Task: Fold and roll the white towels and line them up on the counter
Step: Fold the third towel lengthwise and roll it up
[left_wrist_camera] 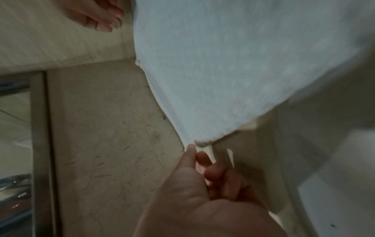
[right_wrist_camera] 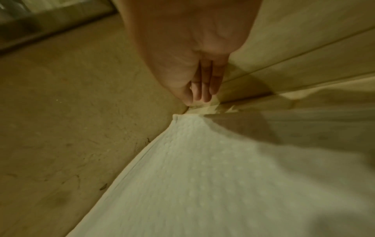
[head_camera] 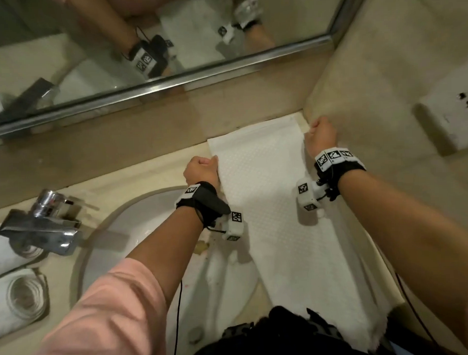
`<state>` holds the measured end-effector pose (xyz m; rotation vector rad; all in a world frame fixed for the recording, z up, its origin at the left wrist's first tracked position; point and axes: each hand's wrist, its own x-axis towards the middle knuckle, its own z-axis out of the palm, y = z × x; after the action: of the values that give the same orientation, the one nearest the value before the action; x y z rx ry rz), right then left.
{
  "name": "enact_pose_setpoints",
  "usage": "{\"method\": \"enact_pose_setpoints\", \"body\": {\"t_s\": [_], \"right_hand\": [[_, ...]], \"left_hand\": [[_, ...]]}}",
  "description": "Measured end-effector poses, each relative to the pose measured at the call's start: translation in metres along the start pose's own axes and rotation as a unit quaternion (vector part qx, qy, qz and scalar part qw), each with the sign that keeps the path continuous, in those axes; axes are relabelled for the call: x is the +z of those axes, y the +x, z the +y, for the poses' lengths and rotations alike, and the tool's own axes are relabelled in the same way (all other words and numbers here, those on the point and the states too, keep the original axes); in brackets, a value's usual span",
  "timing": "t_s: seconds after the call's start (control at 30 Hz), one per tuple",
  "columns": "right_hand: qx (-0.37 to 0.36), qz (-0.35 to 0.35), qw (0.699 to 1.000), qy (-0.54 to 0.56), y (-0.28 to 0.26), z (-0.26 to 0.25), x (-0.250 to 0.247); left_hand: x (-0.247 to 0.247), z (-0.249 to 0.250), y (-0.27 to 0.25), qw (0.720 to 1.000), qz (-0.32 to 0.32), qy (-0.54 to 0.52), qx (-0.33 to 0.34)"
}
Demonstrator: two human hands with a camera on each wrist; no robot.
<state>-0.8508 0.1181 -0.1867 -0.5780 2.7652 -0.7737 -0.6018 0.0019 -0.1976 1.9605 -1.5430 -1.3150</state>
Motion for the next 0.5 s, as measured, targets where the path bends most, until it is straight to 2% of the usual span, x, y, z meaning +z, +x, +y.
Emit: {"method": "enact_pose_setpoints", "body": {"t_s": [0.07, 0.17, 0.3, 0.5], "right_hand": [[0.0, 0.0, 1.0, -0.002, -0.02, 0.015, -0.01], [-0.004, -0.038, 0.999, 0.01, -0.052, 0.041, -0.022], [0.032, -0.076, 0.996, 0.015, -0.099, 0.077, -0.039], [0.089, -0.062, 0.994, 0.01, -0.168, 0.124, -0.058]], "left_hand": [[-0.002, -0.004, -0.011, 0.999, -0.042, 0.019, -0.018], [0.001, -0.013, -0.025, 0.989, -0.112, 0.09, -0.032], [-0.002, -0.026, -0.055, 0.978, -0.144, 0.148, -0.018], [-0.007, -0.042, -0.086, 0.971, -0.188, 0.148, -0.02]]}}
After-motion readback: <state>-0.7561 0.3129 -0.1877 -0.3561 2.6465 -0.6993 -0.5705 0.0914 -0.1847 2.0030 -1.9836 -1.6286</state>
